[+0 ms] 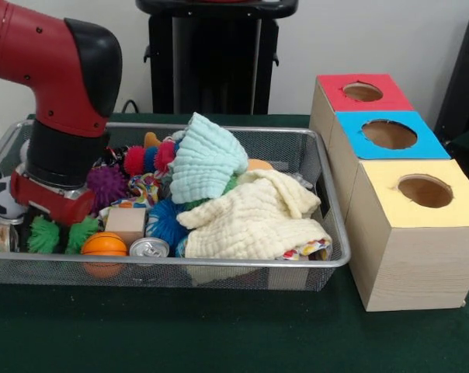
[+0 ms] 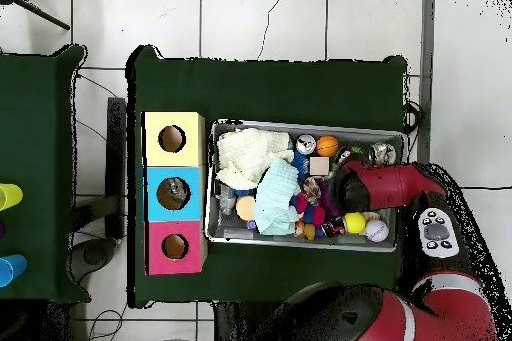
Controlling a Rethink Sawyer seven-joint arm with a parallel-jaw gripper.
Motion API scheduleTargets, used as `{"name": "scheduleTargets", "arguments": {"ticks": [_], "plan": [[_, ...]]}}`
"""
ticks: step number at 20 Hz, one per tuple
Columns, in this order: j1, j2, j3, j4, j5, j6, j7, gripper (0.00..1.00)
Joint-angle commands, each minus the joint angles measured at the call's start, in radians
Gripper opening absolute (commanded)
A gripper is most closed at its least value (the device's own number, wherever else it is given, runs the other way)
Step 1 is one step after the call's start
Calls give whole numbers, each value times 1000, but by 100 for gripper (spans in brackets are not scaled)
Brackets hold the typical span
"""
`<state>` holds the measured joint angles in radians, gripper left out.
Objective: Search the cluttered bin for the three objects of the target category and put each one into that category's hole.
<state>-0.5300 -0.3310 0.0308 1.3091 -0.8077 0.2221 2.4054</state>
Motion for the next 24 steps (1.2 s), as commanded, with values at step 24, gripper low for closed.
{"name": "scheduleTargets", "arguments": {"ticks": [24], "plan": [[69, -175, 80, 265, -134, 90, -204, 100]]}}
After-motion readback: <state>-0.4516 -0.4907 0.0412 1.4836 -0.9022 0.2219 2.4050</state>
